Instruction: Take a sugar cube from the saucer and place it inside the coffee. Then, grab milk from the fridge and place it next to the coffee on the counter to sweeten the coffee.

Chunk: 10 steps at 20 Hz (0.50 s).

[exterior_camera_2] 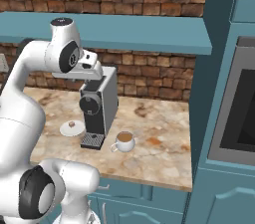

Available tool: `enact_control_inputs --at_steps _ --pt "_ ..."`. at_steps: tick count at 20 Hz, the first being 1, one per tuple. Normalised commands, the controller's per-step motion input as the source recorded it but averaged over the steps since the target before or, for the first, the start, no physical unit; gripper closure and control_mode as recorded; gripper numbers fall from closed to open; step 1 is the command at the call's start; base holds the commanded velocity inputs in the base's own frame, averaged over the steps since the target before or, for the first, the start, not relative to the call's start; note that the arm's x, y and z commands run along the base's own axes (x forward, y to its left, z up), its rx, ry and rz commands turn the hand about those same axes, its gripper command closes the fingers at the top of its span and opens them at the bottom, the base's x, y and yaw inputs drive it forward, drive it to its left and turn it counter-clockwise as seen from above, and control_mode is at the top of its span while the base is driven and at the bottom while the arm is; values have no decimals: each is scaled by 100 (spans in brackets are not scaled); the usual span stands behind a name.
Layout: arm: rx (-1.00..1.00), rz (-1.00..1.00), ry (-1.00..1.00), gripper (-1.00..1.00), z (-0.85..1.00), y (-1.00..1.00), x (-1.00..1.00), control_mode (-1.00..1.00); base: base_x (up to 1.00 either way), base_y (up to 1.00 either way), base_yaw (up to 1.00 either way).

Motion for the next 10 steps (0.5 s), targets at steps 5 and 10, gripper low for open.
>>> enact_control_inputs --at_steps 5,10 --pt "0 10 0 -100 -20 11 -26 -100 0 0 0" --pt "-6 28 0 -100 -28 61 -10 -100 0 0 0"
